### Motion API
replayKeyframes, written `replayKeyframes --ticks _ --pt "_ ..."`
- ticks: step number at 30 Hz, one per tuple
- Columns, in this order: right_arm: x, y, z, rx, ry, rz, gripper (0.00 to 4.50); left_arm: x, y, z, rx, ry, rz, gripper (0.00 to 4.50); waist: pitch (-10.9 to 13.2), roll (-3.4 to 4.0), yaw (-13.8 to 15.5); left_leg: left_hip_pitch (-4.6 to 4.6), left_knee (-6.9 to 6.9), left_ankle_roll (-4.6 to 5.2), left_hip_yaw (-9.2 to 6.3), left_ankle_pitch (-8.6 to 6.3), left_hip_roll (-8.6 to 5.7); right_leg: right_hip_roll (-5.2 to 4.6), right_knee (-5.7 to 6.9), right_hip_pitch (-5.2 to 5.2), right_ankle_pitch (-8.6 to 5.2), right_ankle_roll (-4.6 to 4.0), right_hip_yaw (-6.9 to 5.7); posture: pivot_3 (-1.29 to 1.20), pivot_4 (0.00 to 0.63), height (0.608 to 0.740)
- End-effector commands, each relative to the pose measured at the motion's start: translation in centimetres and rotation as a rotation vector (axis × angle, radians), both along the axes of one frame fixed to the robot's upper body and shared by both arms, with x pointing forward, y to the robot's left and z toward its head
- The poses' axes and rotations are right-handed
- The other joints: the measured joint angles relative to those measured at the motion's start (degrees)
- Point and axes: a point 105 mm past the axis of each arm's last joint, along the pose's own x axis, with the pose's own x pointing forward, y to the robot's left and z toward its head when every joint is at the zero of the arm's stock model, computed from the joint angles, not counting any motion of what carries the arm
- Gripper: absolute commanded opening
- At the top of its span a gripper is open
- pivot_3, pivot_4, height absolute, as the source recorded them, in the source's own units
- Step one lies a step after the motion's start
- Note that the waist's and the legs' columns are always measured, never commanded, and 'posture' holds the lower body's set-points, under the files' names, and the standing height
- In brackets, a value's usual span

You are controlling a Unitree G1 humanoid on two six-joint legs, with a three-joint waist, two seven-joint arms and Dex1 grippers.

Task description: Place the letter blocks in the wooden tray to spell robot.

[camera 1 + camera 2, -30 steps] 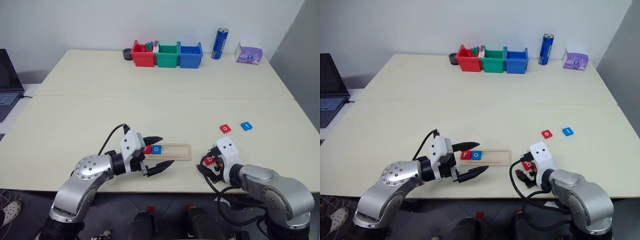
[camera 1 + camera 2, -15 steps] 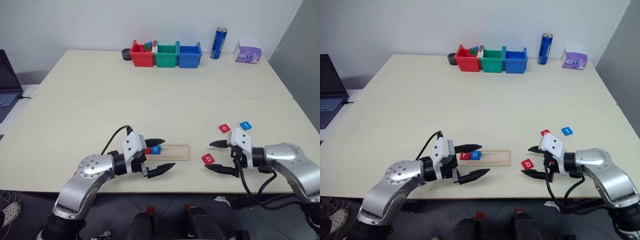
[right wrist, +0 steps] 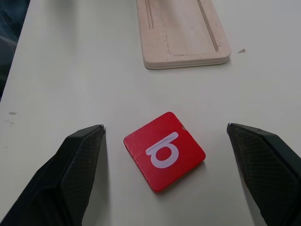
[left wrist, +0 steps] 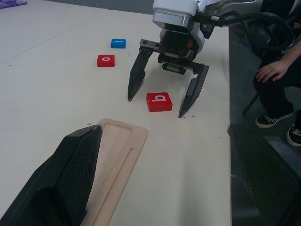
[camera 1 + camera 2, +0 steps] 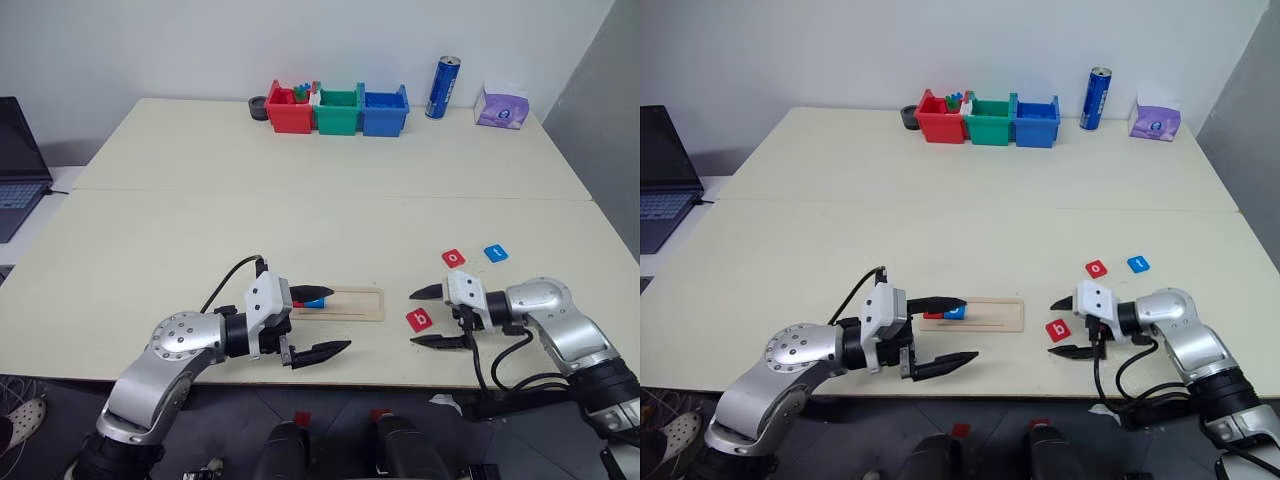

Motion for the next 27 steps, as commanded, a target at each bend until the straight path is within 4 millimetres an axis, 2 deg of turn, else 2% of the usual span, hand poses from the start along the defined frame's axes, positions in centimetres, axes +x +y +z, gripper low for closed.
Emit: replayKeyframes --ticks 1,8,16,22,27 --pt "0.1 -0.7 0.1 -0.03 -0.024 0.023 3.86 -0.5 0.0 1.2 -0.003 -0.037 -0.023 4.5 0.0 0.0 -0.01 0.06 0.0 0.0 -0.01 0.0 0.0 0.0 0.0 0.05 -0.01 0.0 -0.01 0.0 0.15 0.74" --pt "0.3 -1.0 0.0 -0.033 -0.036 0.022 1.46 -0.4 -0.1 1.9 -0.004 -0.04 -0.045 4.5 0.01 0.0 -0.01 0.63 -0.02 0.0 0.01 0.0 -0.01 -0.01 -0.01 0.56 -0.2 0.17 0.02 0.0 0.15 0.74" --pt "0.4 -0.3 1.0 0.004 -0.041 0.005 1.46 0.2 0.9 2.4 -0.017 -0.055 -0.033 4.5 0.01 0.01 -0.03 0.67 -0.02 0.0 0.02 0.0 0.0 0.0 0.02 0.57 -0.2 0.16 0.03 0.0 0.15 0.74" --pt "0.9 3.0 4.1 0.124 -0.057 -0.015 1.46 0.9 5.2 2.1 0.027 -0.066 0.081 4.5 0.04 0.05 -0.48 0.69 -0.09 0.0 -0.01 0.0 0.05 0.04 0.04 0.54 -0.26 0.07 0.02 0.0 0.15 0.74" --pt "1.8 6.3 4.7 0.147 -0.089 -0.044 1.46 -0.2 8.0 1.0 0.052 -0.034 0.183 4.5 0.06 0.09 -0.26 0.68 -0.16 0.0 -0.04 -0.01 0.1 0.05 0.05 0.49 -0.34 -0.07 -0.03 0.0 0.15 0.74"
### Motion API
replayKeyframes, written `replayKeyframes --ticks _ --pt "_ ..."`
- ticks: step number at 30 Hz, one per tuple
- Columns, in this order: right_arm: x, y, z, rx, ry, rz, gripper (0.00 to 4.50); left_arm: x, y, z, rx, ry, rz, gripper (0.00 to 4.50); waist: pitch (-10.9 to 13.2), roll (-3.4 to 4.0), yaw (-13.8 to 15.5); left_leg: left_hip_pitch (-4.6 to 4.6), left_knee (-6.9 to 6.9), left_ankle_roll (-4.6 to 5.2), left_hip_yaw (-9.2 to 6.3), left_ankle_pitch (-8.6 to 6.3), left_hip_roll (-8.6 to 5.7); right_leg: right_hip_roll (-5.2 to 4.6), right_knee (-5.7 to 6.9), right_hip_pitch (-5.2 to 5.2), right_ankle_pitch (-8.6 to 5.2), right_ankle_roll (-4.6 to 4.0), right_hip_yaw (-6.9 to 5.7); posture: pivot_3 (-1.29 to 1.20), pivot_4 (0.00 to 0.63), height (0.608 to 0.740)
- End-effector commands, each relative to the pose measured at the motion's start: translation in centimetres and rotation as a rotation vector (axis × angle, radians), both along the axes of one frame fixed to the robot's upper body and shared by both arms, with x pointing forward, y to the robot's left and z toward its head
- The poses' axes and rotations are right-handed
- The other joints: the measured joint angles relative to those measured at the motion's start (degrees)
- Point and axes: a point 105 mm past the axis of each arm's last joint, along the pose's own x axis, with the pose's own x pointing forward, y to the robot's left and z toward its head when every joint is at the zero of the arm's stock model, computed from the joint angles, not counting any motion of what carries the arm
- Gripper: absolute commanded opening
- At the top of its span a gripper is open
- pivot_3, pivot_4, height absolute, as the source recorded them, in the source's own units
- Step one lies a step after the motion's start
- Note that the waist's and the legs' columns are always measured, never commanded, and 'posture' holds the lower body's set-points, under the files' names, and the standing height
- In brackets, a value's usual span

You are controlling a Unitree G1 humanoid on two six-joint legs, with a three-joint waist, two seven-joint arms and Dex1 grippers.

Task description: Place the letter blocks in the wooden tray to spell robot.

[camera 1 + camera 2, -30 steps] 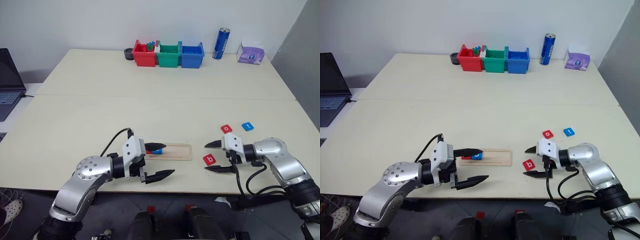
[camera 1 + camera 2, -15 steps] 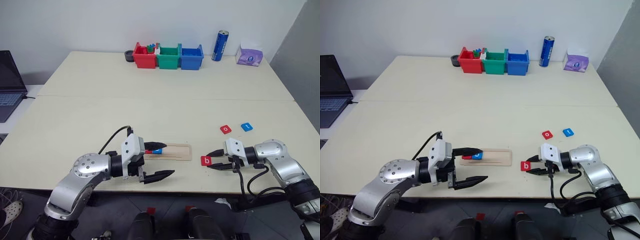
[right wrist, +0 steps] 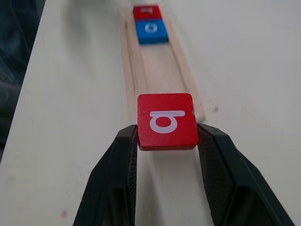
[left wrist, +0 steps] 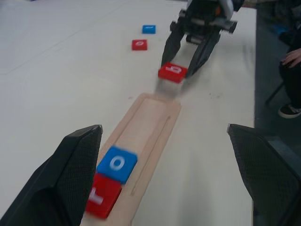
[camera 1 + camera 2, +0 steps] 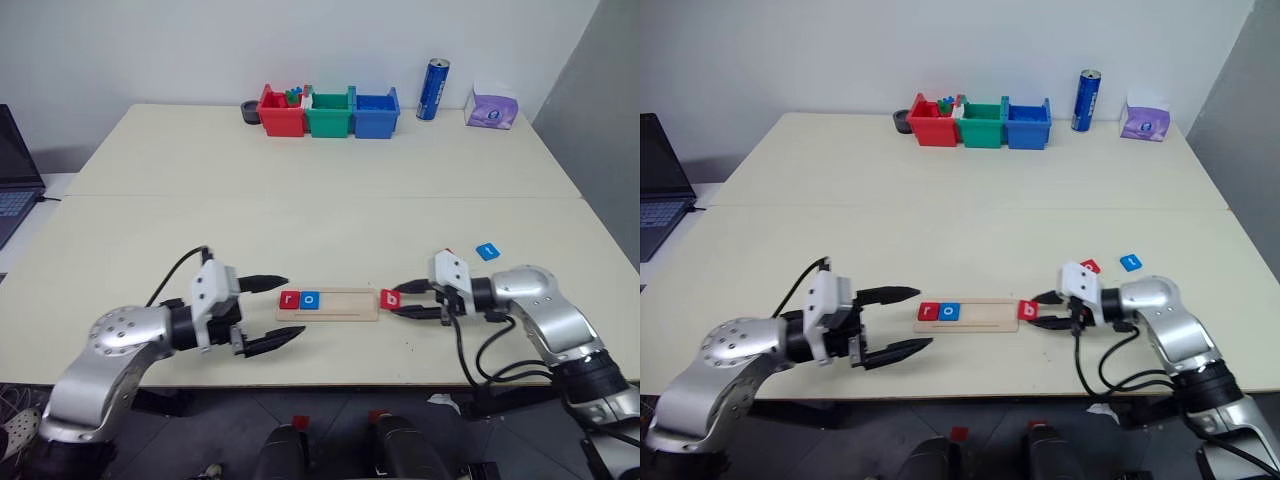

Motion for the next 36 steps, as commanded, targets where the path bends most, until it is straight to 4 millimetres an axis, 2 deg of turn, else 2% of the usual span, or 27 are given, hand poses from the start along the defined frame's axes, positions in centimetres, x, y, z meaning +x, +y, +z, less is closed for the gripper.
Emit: replayKeyframes --ticks 1,6,12,19,26,36 --pt "0.5 2.0 1.0 0.004 -0.047 -0.018 1.46 -0.9 1.3 0.4 -0.004 -0.031 0.043 4.5 0.0 0.0 0.13 -0.01 -0.01 0.0 0.0 0.0 0.0 -0.01 -0.01 0.0 -0.02 -0.03 -0.01 0.0 0.15 0.74" --pt "0.3 4.6 0.8 0.011 -0.034 -0.011 1.46 -1.9 1.5 0.1 -0.048 -0.031 0.143 4.5 0.01 -0.01 0.45 -0.09 -0.01 -0.01 -0.06 0.0 0.09 -0.21 -0.03 -0.02 -0.06 -0.06 -0.01 0.0 0.15 0.74" --pt "0.5 5.3 0.1 -0.013 -0.012 -0.012 1.46 -2.7 1.1 0.0 -0.056 -0.028 0.162 4.5 0.01 -0.01 0.33 -0.09 0.01 -0.01 -0.01 0.0 0.01 -0.34 -0.03 0.0 -0.07 -0.03 -0.05 0.0 0.15 0.74" --pt "0.9 6.8 -0.2 -0.024 -0.023 0.006 1.46 -2.7 1.2 0.2 -0.057 -0.037 0.175 4.5 0.02 0.0 0.16 -0.05 -0.04 -0.01 -0.04 0.0 -0.01 -0.24 -0.02 -0.01 -0.09 -0.07 -0.09 0.0 0.15 0.74" --pt "1.3 7.4 -0.7 -0.043 -0.03 0.018 1.46 -2.5 0.8 0.4 -0.056 -0.046 0.167 4.5 0.02 0.0 0.19 -0.06 -0.04 -0.01 -0.03 -0.01 0.0 -0.13 -0.02 -0.02 -0.1 -0.08 -0.09 0.0 0.15 0.74" --pt "1.5 7.1 -1.2 -0.066 -0.04 0.03 1.46 -2.4 0.6 0.5 -0.045 -0.046 0.159 4.5 0.02 0.0 0.18 -0.05 -0.05 -0.01 -0.03 -0.01 0.0 -0.13 -0.02 -0.02 -0.1 -0.09 -0.09 0.0 0.15 0.74"
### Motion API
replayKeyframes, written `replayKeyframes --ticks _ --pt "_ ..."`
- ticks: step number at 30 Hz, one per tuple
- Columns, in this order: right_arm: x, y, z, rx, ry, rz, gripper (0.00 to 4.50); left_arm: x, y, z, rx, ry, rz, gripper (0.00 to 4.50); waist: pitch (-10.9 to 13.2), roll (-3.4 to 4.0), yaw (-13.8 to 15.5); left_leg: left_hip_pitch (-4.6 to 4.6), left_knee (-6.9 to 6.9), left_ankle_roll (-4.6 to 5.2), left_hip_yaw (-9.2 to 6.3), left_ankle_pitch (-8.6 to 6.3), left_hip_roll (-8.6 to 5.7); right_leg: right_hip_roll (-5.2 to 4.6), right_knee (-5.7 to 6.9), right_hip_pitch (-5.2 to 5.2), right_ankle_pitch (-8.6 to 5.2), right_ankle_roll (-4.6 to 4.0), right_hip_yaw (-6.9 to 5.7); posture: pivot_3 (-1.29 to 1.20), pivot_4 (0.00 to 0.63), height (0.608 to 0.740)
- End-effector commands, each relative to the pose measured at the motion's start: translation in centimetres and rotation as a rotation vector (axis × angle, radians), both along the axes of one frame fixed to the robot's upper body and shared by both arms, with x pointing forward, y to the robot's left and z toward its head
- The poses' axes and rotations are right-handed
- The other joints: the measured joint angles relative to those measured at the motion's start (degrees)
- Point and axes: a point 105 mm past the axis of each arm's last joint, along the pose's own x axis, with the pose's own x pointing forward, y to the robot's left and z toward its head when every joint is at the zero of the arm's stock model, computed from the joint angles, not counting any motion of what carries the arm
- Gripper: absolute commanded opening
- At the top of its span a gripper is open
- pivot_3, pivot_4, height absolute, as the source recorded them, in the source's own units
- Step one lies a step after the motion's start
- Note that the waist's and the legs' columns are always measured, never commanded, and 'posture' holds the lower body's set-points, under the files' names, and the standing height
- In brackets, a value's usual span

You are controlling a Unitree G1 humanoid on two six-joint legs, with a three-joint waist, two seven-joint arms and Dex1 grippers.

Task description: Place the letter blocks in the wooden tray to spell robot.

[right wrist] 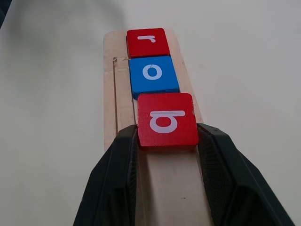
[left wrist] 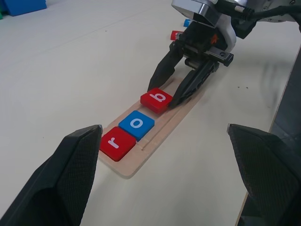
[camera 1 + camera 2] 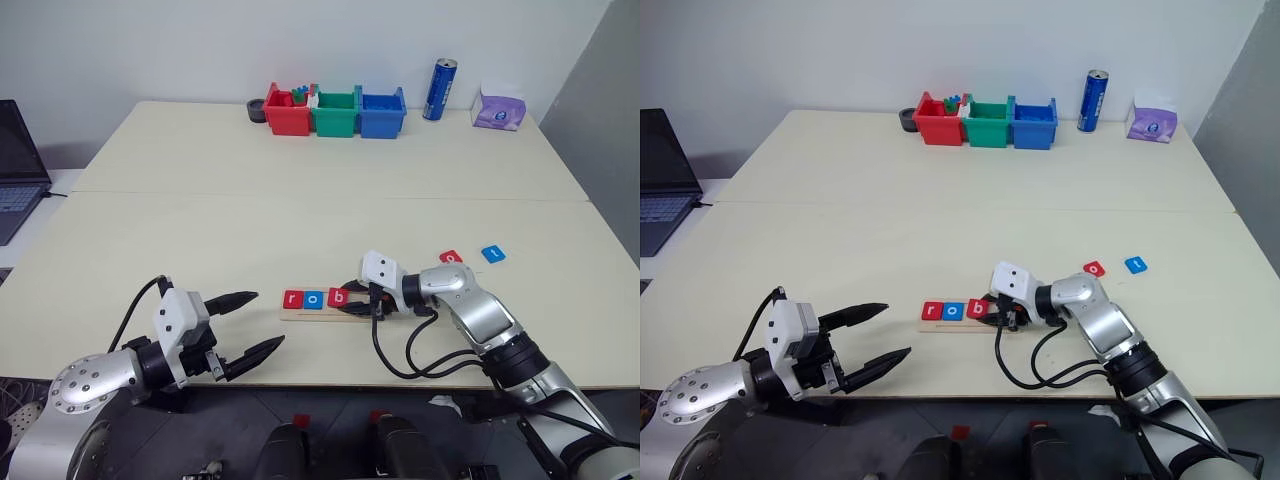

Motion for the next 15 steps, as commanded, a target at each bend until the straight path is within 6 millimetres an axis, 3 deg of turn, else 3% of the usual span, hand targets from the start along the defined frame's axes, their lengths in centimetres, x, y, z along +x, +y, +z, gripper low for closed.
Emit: replayKeyframes --ticks 1,13,15 --pt "0.12 0.42 1.23 0.009 -0.057 0.034 1.46 -0.15 -0.63 0.8 0.006 -0.032 -0.03 4.5 0.0 0.0 0.0 0.0 0.0 0.0 0.0 0.0 0.0 0.0 0.0 0.0 0.0 0.0 0.0 0.0 0.15 0.74" --pt "-0.22 0.97 1.42 0.027 -0.063 0.048 1.46 0.08 -0.63 1.1 0.018 -0.039 -0.035 4.5 0.0 0.0 -0.01 0.0 -0.01 0.0 0.0 0.0 0.0 0.0 0.0 0.0 0.0 0.0 0.0 0.0 0.15 0.74" --pt "-0.27 1.05 1.49 0.032 -0.063 0.05 2.22 0.12 -0.62 1.15 0.021 -0.04 -0.036 4.5 0.0 0.0 -0.01 0.0 -0.01 0.0 0.0 0.0 0.0 0.0 -0.01 0.0 -0.01 0.0 0.01 0.0 0.15 0.74"
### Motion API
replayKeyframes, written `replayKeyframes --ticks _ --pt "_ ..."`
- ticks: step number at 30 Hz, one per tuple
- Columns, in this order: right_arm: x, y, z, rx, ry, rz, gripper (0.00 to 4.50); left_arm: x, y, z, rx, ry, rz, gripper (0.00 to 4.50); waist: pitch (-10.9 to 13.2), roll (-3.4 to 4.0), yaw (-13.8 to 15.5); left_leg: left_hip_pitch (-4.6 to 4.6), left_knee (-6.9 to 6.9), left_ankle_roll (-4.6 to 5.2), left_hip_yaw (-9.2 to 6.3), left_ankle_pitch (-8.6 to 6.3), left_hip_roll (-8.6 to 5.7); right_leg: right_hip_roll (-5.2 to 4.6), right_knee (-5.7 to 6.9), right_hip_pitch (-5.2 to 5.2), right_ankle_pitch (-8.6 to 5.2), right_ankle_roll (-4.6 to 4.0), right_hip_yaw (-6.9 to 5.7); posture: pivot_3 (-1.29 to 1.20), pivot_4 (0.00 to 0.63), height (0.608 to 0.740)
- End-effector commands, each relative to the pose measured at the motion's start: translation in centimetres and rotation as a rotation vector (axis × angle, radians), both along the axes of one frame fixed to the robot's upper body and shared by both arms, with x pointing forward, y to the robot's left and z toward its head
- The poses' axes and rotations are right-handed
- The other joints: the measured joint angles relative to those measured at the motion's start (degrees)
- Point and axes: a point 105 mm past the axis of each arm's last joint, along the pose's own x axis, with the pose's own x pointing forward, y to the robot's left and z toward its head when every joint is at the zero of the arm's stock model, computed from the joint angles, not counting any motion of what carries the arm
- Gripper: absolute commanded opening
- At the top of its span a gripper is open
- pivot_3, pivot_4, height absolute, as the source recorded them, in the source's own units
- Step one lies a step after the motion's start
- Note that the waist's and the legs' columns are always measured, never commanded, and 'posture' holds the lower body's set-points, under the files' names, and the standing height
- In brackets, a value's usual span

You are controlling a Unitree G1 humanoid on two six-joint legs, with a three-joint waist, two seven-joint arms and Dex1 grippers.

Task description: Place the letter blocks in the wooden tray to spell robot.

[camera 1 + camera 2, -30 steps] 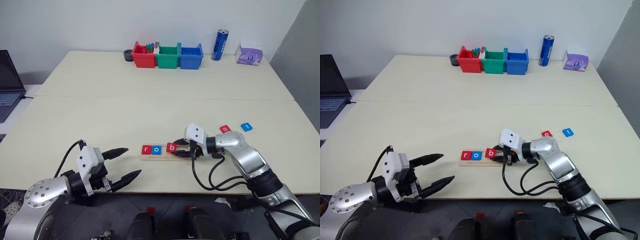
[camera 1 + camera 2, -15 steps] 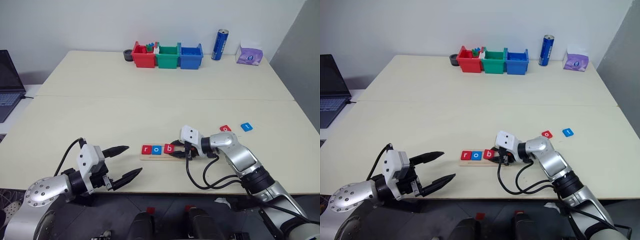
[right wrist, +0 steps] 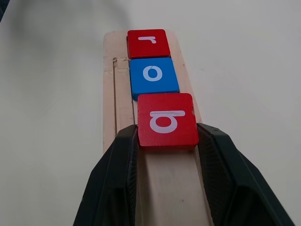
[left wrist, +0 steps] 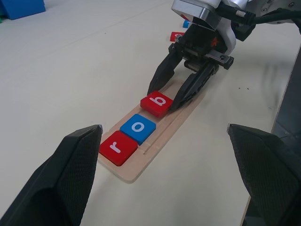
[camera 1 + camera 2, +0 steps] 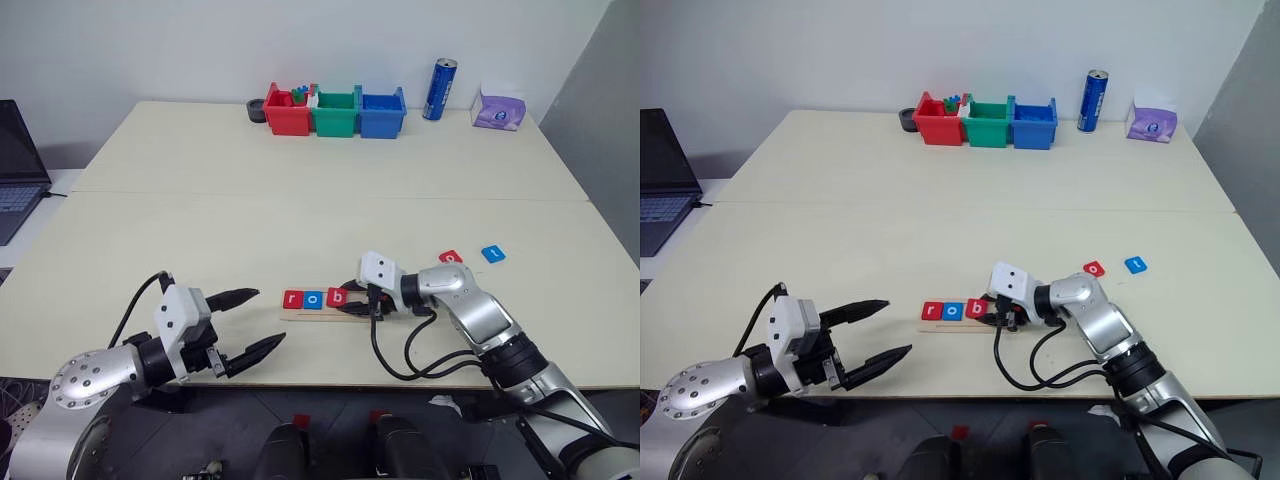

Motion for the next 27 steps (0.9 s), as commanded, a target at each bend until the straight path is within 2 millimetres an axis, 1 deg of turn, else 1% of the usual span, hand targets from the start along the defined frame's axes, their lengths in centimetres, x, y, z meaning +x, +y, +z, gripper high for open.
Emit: replayKeyframes --ticks 1,6,7,14,16,18,27 --pt "-0.2 0.7 1.4 0.027 -0.049 0.037 2.51 -0.2 -0.5 0.8 0.011 -0.034 -0.028 4.5 0.0 0.0 0.0 0.0 0.0 0.0 0.0 0.0 0.0 0.0 0.0 0.0 0.0 0.0 0.0 0.0 0.15 0.74" --pt "-0.1 0.7 1.8 0.037 -0.047 0.035 4.29 0.0 -0.7 0.9 0.013 -0.036 -0.03 4.5 0.01 0.0 0.0 0.0 0.0 0.0 0.0 0.0 0.01 0.0 0.0 0.0 0.0 -0.01 0.0 0.0 0.15 0.74" --pt "-0.1 0.6 2.0 0.042 -0.045 0.034 4.44 0.0 -0.7 0.9 0.013 -0.036 -0.031 4.5 0.01 0.0 0.0 0.0 -0.01 0.0 0.0 0.0 0.01 0.0 0.0 0.0 0.0 -0.01 0.0 0.0 0.15 0.74" --pt "0.5 0.4 3.6 0.095 -0.045 -0.012 4.44 0.2 -0.8 1.0 0.013 -0.04 -0.034 4.5 0.02 0.01 -0.02 0.0 -0.01 0.0 0.0 0.0 0.01 0.0 0.0 -0.01 -0.01 -0.01 0.0 0.0 0.15 0.74" --pt "1.0 0.4 4.1 0.121 -0.051 -0.039 4.05 0.3 -0.8 1.0 0.014 -0.04 -0.036 4.5 0.02 0.01 -0.02 0.0 -0.01 0.0 -0.01 0.0 0.0 0.0 0.0 -0.01 0.0 -0.01 0.0 0.0 0.15 0.74" --pt "1.4 0.5 4.2 0.131 -0.061 -0.053 3.49 0.4 -0.9 1.0 0.014 -0.041 -0.038 4.5 0.02 0.01 -0.02 0.0 -0.02 0.0 -0.01 0.0 0.0 0.01 -0.01 -0.01 -0.01 -0.01 0.0 0.0 0.15 0.74" --pt "2.9 0.7 2.8 0.091 -0.144 -0.099 0.22 0.2 -0.9 1.1 0.018 -0.037 -0.037 4.5 0.03 0.01 -0.03 -0.01 -0.05 0.0 0.01 0.0 0.0 0.01 -0.01 -0.03 -0.02 -0.03 0.01 0.0 0.15 0.74"
